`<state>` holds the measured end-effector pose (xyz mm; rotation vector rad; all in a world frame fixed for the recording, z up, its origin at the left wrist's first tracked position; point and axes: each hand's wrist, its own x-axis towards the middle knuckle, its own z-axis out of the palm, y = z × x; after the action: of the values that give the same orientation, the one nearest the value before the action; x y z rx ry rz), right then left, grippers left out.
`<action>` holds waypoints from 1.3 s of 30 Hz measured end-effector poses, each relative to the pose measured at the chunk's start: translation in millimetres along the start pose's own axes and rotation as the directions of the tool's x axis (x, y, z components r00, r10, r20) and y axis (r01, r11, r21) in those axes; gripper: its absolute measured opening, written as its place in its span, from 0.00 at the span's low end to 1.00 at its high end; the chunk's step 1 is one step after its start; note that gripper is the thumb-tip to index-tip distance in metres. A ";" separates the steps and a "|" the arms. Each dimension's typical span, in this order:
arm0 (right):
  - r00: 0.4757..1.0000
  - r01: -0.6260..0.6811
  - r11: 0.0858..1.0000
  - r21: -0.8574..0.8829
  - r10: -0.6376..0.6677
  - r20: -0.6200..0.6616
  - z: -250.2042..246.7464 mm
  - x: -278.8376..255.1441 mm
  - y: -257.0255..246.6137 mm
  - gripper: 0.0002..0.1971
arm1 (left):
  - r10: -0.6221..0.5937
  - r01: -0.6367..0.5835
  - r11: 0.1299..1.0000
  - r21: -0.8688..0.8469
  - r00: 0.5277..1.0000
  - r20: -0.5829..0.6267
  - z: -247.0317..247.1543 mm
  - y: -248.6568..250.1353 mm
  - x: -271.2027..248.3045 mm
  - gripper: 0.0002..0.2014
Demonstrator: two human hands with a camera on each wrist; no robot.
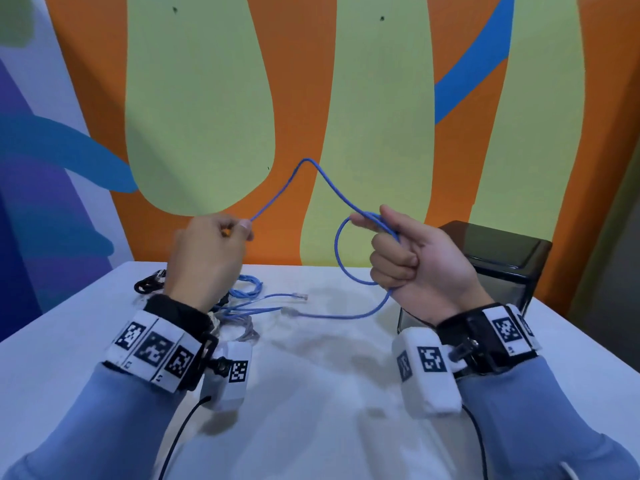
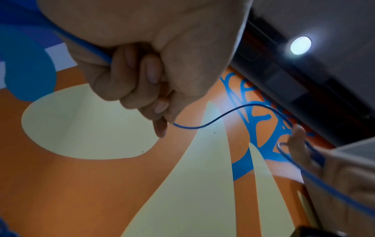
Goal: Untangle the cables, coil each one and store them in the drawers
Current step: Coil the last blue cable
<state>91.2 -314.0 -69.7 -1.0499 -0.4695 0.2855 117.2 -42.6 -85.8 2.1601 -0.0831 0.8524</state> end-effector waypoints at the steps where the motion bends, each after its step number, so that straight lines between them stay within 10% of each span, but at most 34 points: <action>1: 1.000 0.017 1.000 0.022 -0.018 0.007 1.3 -2.2 -2.0 0.23 | 0.004 -0.008 0.997 0.072 0.999 0.050 2.4 -0.2 -1.0 0.17; 7: 0.996 0.086 0.990 0.110 -0.086 -0.006 -1.5 -5.7 -7.3 0.18 | -0.002 -0.121 0.933 0.338 0.940 0.342 14.2 2.8 -11.5 0.17; 14: 0.969 0.233 0.959 0.161 -0.216 -0.117 -5.9 -2.0 -9.7 0.15 | -0.069 -0.051 0.926 0.373 0.952 0.299 11.8 -6.8 -7.3 0.18; 20: 0.869 0.446 0.892 0.067 -0.414 -0.272 -5.0 5.4 -3.6 0.14 | 0.095 -0.226 0.962 0.154 0.805 0.585 1.1 18.1 -17.0 0.16; 26: 0.823 0.470 0.842 -0.263 -0.526 -0.214 -2.8 19.0 13.4 0.25 | 0.338 -0.244 0.941 -0.236 0.741 0.580 -17.8 47.1 -33.5 0.12; 31: 0.918 0.212 0.759 -0.615 -0.370 -0.140 4.6 14.1 23.3 0.22 | 0.483 -0.323 0.851 -0.415 0.790 0.376 -15.5 49.7 -34.5 0.07; 39: 0.998 0.059 0.832 -0.551 -0.039 0.048 19.2 5.5 18.7 0.19 | 0.475 -0.504 0.790 -0.350 0.863 -0.171 -3.6 33.3 -18.3 0.14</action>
<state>86.3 -288.1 -76.9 -1.6006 -0.6306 0.1190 90.3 -66.6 -73.3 1.7447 -0.7471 1.1005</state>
